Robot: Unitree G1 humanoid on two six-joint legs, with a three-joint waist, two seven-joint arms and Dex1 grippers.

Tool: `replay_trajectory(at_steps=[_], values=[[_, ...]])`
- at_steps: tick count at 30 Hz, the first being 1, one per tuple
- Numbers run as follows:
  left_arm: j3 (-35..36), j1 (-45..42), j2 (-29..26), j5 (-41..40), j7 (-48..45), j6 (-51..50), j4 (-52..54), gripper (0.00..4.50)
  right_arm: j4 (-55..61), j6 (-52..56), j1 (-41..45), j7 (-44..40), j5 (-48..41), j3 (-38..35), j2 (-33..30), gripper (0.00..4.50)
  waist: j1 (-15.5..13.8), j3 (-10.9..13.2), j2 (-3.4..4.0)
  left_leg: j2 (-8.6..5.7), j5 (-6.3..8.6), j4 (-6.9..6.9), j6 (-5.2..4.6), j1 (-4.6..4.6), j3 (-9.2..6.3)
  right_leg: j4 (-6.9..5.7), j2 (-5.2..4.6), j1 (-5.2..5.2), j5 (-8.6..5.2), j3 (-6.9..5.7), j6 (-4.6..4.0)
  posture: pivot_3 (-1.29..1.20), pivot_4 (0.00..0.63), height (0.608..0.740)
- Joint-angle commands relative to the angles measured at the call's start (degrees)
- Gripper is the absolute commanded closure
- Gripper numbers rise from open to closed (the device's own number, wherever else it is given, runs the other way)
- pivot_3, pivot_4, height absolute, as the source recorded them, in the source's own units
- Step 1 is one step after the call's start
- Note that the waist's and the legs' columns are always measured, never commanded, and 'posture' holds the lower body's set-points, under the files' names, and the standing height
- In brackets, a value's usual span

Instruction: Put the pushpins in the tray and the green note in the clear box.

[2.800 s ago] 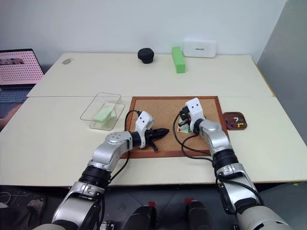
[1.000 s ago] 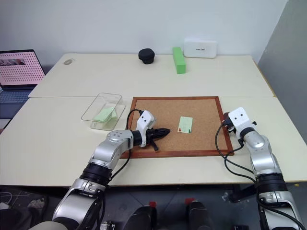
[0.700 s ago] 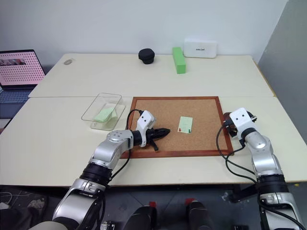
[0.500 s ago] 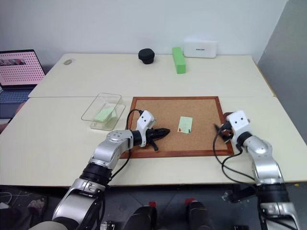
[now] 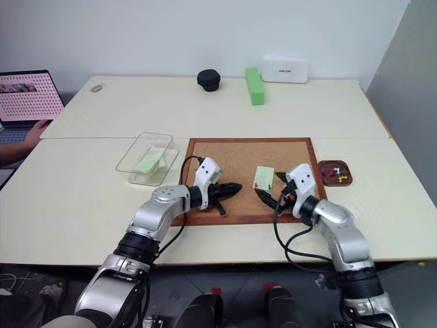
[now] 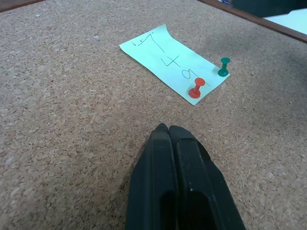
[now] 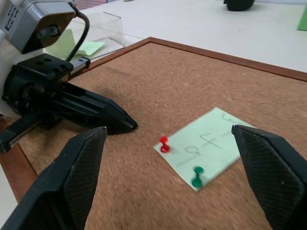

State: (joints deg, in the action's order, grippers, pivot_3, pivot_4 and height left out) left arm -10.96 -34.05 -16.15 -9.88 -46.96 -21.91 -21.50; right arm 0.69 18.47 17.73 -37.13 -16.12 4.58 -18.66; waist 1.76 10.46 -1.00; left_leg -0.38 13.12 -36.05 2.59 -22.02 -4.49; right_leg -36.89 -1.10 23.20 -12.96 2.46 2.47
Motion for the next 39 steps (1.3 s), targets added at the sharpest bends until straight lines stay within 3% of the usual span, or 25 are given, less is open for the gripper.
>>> replay_trajectory(at_steps=[1,4,8,12,28,39], values=[[-1.7,1.4,-0.4,1.9,0.0,-2.0,-1.1,4.50,-3.6,-3.1,2.5,-0.9,1.3,0.4,0.7,0.08,0.0,0.0,0.00,0.00,0.00,0.00,0.00,-0.01,0.00,0.00,0.00,0.00,0.03,0.00,0.05,0.00,0.150,0.740],[-1.7,1.5,-0.5,1.9,0.0,-2.2,-0.9,4.50,-7.1,-4.6,3.6,-1.4,2.1,0.6,1.2,0.08,0.0,0.0,0.00,0.01,0.00,0.01,0.00,0.00,0.00,-0.01,0.00,0.01,0.07,0.00,0.13,0.00,0.150,0.740],[-1.8,2.0,-0.7,1.7,-0.1,-2.6,-0.1,4.50,-8.8,-5.6,3.6,-2.0,2.2,0.7,1.1,0.64,0.1,0.0,0.00,0.01,0.00,0.02,0.00,0.00,0.00,-0.01,0.01,0.01,0.07,0.00,0.12,0.00,0.150,0.740],[-1.8,2.1,-0.7,1.8,0.0,-2.6,0.0,4.50,-9.3,-6.1,3.7,-2.3,2.5,0.8,1.0,1.57,0.1,0.0,0.00,0.02,0.00,0.03,0.00,0.00,0.01,-0.01,0.01,0.02,0.07,0.00,0.12,0.00,0.150,0.740],[-2.1,1.9,-0.4,1.8,0.0,-3.0,0.4,4.50,-12.2,-8.6,4.3,-0.4,5.0,0.1,1.2,4.44,0.1,0.0,0.00,0.02,0.00,0.04,0.00,0.00,0.00,-0.01,0.02,0.03,0.07,0.00,0.12,0.00,0.150,0.740],[-2.2,2.2,-0.6,1.7,-0.4,-3.4,0.9,4.50,-3.9,-4.8,4.1,-0.5,-0.5,-2.8,1.8,4.44,0.1,0.0,-0.01,0.02,0.00,0.04,0.00,-0.01,0.00,-0.01,0.02,0.03,0.07,0.01,0.12,0.00,0.150,0.740]])
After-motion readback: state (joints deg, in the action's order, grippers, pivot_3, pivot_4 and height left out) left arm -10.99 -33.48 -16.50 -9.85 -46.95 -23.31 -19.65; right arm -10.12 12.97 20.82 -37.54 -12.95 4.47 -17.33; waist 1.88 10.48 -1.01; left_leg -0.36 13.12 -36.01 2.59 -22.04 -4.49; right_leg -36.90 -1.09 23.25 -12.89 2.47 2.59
